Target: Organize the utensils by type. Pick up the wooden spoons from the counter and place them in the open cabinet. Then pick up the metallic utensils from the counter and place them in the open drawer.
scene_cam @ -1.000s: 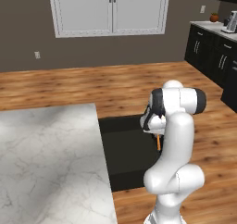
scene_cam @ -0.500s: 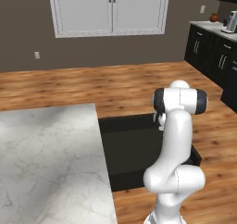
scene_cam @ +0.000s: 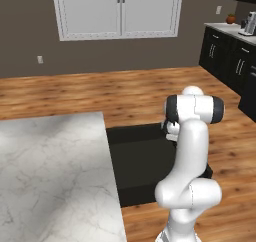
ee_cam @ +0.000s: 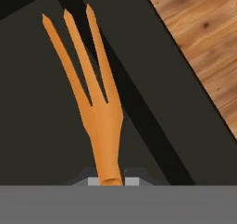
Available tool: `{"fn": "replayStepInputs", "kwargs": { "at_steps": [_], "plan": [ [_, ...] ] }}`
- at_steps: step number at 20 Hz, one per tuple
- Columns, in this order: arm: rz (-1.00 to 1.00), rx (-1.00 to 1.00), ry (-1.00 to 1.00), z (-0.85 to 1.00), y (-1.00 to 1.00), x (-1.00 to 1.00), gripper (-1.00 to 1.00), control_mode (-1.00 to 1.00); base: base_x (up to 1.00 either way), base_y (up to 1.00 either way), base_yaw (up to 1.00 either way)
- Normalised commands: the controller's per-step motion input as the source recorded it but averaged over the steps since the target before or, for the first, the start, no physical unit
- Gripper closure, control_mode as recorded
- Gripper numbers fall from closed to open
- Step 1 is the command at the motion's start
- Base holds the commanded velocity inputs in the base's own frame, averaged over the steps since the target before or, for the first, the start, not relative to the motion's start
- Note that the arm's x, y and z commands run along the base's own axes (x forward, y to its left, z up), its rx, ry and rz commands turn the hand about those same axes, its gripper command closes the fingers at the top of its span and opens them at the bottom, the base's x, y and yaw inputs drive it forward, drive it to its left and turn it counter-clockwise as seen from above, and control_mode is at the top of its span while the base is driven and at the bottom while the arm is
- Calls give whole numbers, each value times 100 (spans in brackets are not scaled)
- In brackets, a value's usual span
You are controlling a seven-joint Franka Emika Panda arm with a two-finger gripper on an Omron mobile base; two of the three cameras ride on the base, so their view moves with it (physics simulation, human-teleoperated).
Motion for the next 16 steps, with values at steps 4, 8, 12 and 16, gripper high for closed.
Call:
{"fn": "replayStepInputs", "kwargs": {
  "at_steps": [4, 8, 12, 16],
  "plan": [
    [0, 0, 0, 7, 54, 27, 100, -100, 0, 0, 0],
    [0, -5, 0, 15, 42, 28, 100, -100, 0, 0, 0],
    [0, -4, 0, -1, 50, 42, 100, -100, 0, 0, 0],
    [0, 8, 2, -33, 23, 46, 100, -100, 0, 0, 0]
  ]
}}
